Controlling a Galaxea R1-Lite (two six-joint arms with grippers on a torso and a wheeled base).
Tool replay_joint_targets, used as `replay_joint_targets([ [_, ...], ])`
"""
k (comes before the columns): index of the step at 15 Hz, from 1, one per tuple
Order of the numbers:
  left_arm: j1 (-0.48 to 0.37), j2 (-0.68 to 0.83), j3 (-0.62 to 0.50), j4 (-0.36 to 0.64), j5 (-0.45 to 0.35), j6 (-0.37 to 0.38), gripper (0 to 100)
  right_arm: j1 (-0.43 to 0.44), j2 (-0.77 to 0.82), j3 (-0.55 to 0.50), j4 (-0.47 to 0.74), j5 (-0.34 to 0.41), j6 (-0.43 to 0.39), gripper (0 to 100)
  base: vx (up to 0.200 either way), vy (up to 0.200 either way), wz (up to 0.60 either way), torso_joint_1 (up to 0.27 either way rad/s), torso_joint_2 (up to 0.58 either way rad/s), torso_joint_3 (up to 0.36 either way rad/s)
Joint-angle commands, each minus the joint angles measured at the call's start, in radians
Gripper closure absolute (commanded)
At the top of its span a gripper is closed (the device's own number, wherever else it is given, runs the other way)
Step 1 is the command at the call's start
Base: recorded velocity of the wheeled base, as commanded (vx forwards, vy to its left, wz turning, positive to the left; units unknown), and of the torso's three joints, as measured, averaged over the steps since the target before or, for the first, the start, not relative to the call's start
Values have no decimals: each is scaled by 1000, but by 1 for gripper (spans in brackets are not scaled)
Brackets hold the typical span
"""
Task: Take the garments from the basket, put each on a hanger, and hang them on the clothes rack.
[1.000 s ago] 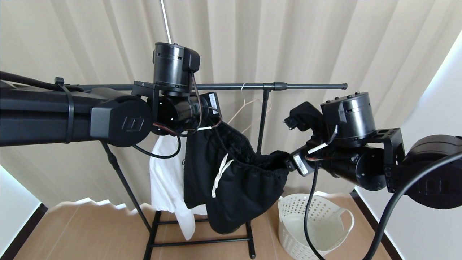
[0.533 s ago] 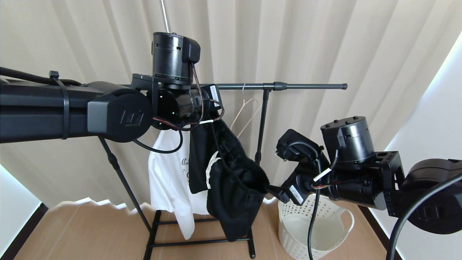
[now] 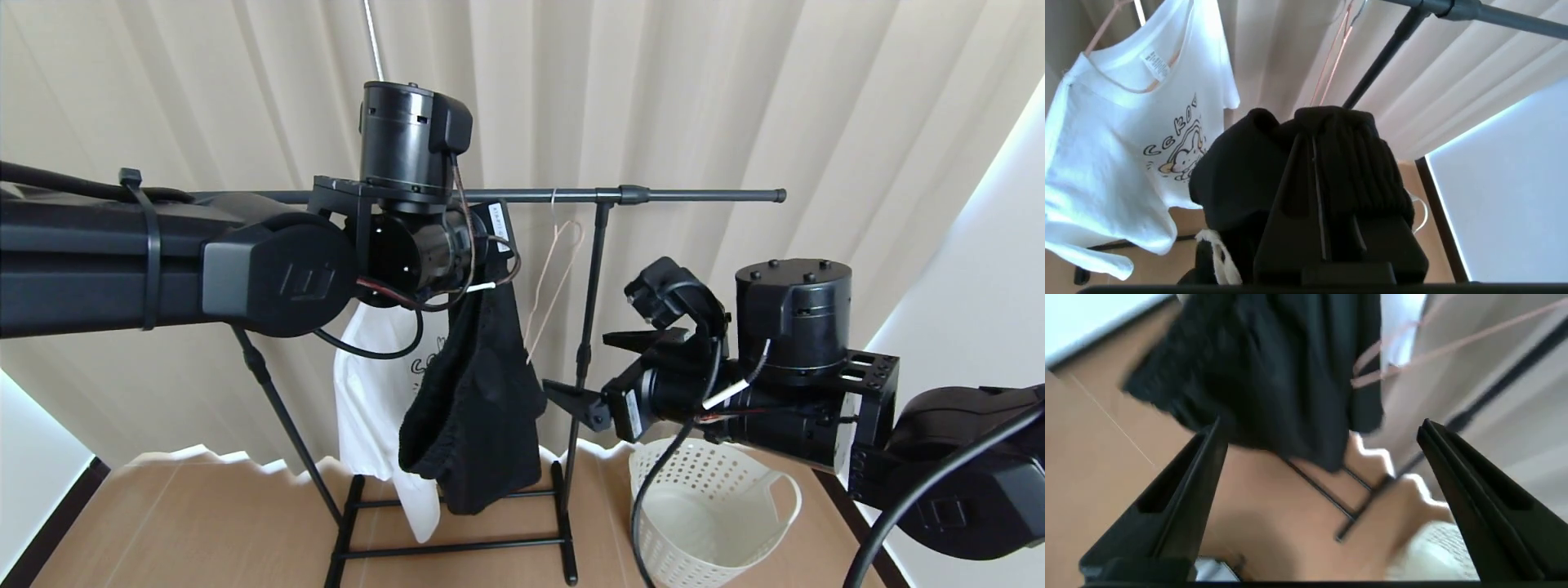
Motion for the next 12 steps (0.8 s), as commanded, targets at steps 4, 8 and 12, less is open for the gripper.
replay_joint_targets([
  [4,-5,-6,24,-2,18,-5,100,99,97,-118,-51,-205,85,0,0,0,0,0,0,0],
  [8,-20,-6,27,-2,36,-14,100,99,194,-201,-53,-326,111,0,0,0,0,0,0,0],
  [12,-37,-16,32,-2,38,-14,100,99,220,-206,-57,-333,120,0,0,0,0,0,0,0],
])
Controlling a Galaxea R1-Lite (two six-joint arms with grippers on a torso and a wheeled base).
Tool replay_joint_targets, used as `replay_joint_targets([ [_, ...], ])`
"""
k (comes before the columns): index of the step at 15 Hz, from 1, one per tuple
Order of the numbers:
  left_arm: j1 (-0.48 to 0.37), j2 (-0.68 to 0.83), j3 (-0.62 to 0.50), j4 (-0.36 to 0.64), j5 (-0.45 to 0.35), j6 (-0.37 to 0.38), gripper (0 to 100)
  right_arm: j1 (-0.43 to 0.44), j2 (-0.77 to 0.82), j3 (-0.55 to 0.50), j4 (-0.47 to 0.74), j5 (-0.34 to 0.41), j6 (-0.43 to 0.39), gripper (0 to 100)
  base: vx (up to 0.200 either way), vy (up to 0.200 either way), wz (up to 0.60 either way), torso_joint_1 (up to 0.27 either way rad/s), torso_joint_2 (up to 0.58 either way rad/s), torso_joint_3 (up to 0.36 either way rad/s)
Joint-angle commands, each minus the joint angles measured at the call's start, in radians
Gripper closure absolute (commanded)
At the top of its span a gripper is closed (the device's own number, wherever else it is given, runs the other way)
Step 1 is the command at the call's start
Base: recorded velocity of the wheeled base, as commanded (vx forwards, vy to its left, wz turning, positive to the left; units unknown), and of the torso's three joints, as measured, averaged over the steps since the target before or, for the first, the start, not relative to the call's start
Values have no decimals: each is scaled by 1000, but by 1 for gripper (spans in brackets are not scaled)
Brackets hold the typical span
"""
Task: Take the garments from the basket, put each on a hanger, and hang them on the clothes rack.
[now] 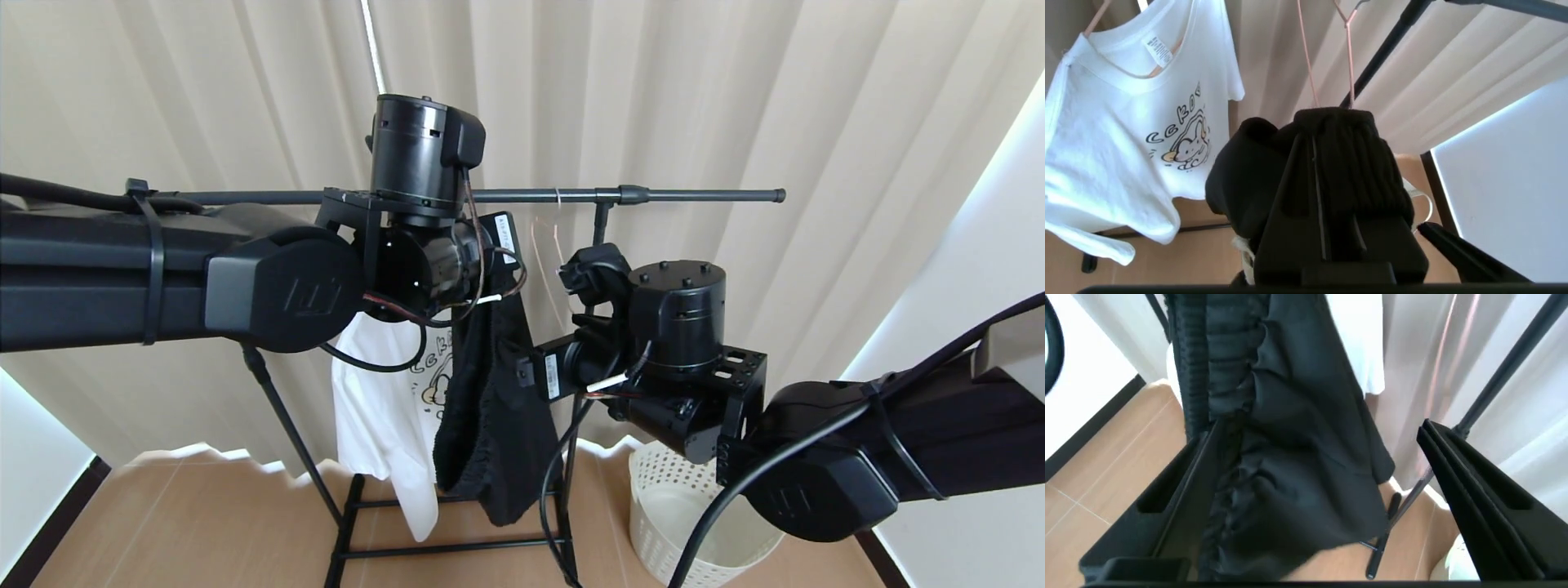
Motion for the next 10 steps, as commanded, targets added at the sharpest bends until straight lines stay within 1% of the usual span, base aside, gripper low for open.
replay_joint_targets([
  [1,-4,-8,2,-1,0,-1,100,0,10,-1,-2,0,0,0,0,0,0,0,0,0],
  [3,-2,-6,5,-1,20,-1,100,-1,-37,7,-1,3,0,0,0,0,0,0,0,0],
  [4,-2,-3,8,-1,40,1,100,-1,-85,29,4,9,2,0,0,0,0,0,0,0],
  [5,-2,-5,8,-1,42,1,100,6,-111,38,4,9,2,0,0,0,0,0,0,0],
  [6,-4,-8,9,-1,43,-1,100,43,-125,41,5,9,8,0,0,0,0,0,0,0],
  [7,-5,-8,8,-1,43,1,100,68,-123,45,7,6,13,0,0,0,0,0,0,0],
  [10,-13,-33,36,-4,54,-1,100,72,-68,42,7,3,13,0,0,0,0,0,0,0],
])
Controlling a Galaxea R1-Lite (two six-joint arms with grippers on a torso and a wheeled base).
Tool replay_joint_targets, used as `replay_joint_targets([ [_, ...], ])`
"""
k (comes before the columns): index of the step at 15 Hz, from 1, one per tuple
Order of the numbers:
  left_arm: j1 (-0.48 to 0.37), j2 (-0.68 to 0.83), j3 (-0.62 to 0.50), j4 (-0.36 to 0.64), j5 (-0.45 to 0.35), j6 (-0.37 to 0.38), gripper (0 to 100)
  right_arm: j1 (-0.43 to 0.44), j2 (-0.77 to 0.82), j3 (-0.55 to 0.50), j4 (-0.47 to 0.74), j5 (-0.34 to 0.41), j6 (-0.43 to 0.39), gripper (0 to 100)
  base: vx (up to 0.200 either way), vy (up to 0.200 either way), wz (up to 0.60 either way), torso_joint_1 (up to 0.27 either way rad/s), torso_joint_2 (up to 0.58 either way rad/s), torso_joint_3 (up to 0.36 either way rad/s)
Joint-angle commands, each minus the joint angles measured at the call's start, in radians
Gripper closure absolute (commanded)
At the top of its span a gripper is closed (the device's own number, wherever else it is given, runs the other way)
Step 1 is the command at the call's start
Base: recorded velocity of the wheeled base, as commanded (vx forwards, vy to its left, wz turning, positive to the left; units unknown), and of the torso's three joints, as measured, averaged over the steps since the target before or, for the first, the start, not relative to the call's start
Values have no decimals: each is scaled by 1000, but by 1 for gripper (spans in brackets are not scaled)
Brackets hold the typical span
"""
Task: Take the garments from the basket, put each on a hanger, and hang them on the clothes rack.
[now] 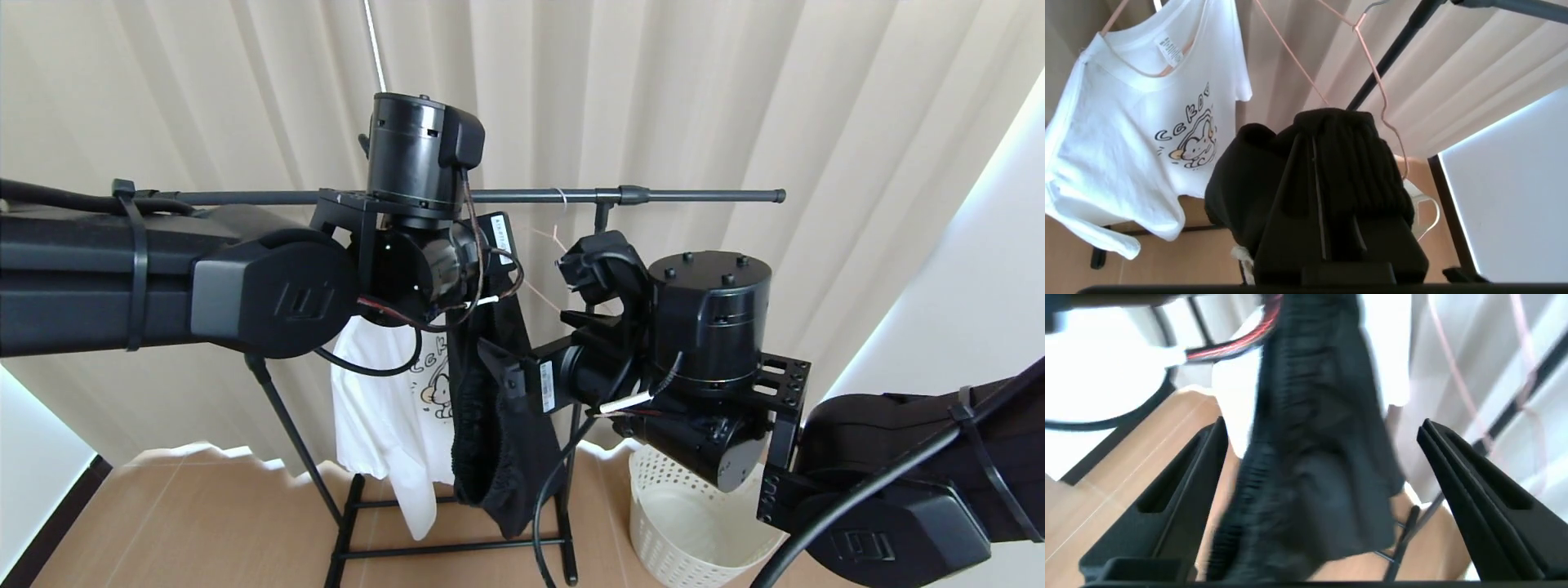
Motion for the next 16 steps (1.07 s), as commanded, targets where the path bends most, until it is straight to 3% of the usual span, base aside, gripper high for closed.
replay_joint_targets([
  [1,-1,-19,16,-2,4,-1,100,7,42,-5,0,-1,0,0,0,0,0,0,0,0],
  [6,-3,-90,57,3,4,-9,100,-65,114,-36,5,-16,-9,0,0,0,0,0,0,0],
  [16,-1,-119,57,3,4,2,100,-118,111,30,3,-16,-144,0,0,0,0,0,0,0],
])
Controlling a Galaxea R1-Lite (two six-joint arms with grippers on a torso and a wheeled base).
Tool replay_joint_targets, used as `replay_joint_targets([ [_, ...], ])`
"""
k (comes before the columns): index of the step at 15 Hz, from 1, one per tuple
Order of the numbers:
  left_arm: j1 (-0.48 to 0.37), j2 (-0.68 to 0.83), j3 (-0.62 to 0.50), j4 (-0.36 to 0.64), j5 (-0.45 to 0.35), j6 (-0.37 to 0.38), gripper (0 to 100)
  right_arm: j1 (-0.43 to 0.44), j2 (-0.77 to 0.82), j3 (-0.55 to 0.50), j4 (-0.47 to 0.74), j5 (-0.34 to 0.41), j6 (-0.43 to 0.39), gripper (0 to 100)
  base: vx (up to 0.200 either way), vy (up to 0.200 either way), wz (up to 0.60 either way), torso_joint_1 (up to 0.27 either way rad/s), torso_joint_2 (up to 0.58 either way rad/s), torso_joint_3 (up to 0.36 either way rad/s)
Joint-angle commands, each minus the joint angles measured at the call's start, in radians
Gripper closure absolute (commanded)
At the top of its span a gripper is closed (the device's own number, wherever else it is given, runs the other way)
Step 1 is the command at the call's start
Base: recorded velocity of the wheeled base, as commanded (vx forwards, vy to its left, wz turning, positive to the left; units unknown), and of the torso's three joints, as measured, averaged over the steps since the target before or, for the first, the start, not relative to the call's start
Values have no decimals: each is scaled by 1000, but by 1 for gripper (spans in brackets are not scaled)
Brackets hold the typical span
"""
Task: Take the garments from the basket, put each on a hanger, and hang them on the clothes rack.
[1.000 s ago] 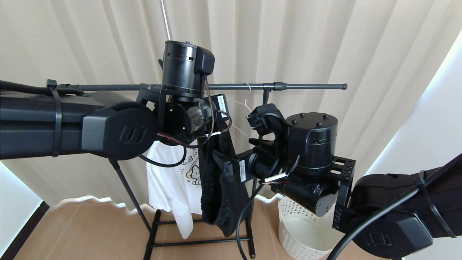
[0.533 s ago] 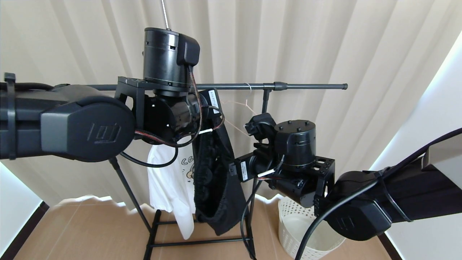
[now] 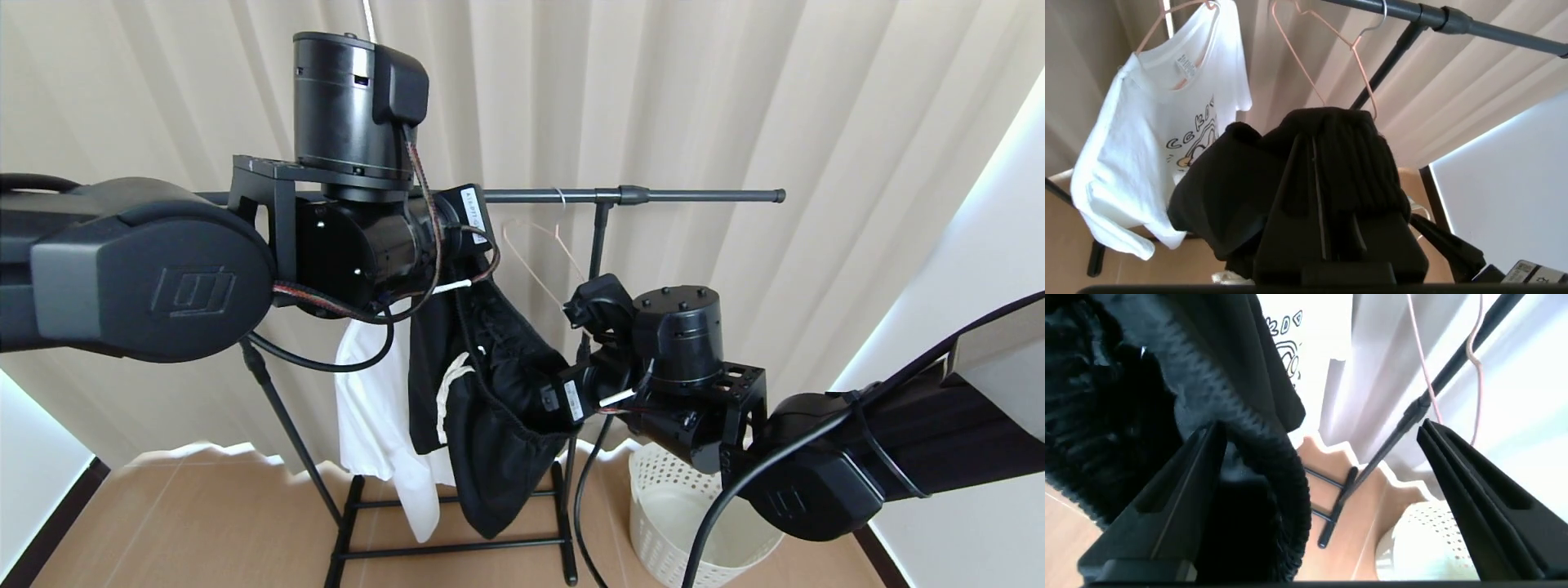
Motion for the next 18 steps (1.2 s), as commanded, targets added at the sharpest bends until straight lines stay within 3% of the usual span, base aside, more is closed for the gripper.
replay_joint_targets([
  [1,1,-4,1,0,0,4,100,-2,-1,13,-2,0,-9,0,0,0,0,0,0,0],
  [4,1,-10,13,0,0,6,100,-5,2,22,-2,2,-25,0,0,0,0,0,0,0],
  [5,1,-12,19,-2,0,4,100,-5,3,22,-2,2,-28,100,0,0,0,0,0,0],
  [10,-5,-27,41,0,-6,6,100,-30,-7,16,-8,2,-28,100,0,0,0,0,0,0],
  [15,-23,30,110,101,-14,9,100,-194,-119,4,-10,11,-71,100,0,0,0,0,0,0],
  [18,-72,102,168,96,-15,10,100,-249,-175,-2,-5,12,-77,100,0,0,0,0,0,0],
])
